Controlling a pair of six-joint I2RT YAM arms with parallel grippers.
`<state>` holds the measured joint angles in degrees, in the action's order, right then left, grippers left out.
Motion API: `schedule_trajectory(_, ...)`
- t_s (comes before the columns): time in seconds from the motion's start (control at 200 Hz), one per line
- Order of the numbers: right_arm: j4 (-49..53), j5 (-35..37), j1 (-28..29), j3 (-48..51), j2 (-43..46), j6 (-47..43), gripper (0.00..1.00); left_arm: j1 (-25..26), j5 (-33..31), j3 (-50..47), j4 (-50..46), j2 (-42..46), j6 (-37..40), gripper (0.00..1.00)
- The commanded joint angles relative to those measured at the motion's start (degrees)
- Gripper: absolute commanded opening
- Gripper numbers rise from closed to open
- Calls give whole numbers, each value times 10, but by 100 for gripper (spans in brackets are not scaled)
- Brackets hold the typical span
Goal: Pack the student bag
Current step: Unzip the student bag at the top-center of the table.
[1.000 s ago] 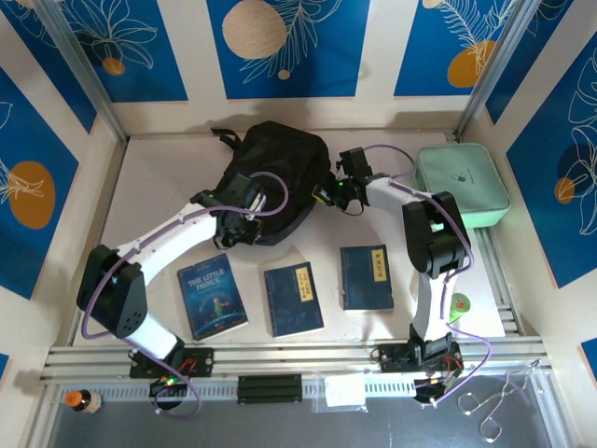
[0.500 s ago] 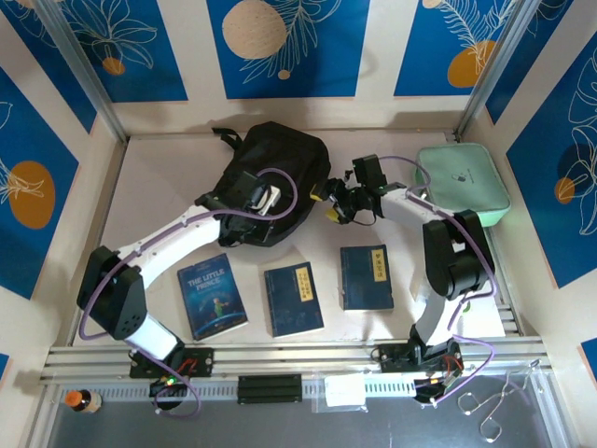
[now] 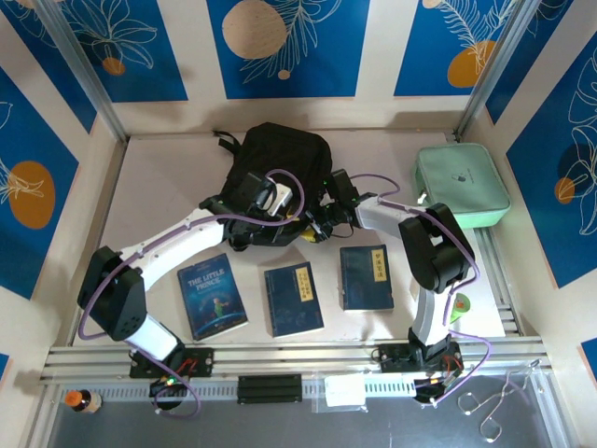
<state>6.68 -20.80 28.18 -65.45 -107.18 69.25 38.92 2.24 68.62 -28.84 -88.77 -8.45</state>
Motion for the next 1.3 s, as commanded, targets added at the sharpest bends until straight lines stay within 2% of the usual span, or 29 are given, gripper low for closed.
schedule_trajectory(0.0,2,0,4,-9,-8,18,50,5,17,-4,11,16,8,0)
schedule_trajectory(0.14,10,14,1,-4,0,13,26,5,-4,-4,-11,22,15,0)
schedule_trajectory(0.195,16,23,-1,-5,10,1,14,5,-32,-5,-28,27,16,0)
schedule_trajectory(0.225,24,34,-1,-5,16,-6,12,5,-58,-7,-36,32,10,0)
schedule_trajectory(0.46,64,103,-3,-11,58,-49,10,4,-266,-34,-94,62,-37,0)
schedule_trajectory(0.645,68,119,-8,4,74,-52,10,-4,-333,-81,-93,83,-47,0)
schedule_trajectory(0.735,71,126,-13,11,82,-59,10,-5,-326,-78,-101,80,-27,0)
schedule_trajectory(0.935,82,135,-22,10,94,-86,10,11,-227,-48,-134,63,10,0)
schedule_trajectory(1.115,92,148,-34,9,97,-103,10,57,-116,-70,-96,85,54,0)
schedule_trajectory(1.295,70,180,-60,23,105,-114,11,105,-58,-55,-26,40,25,0)
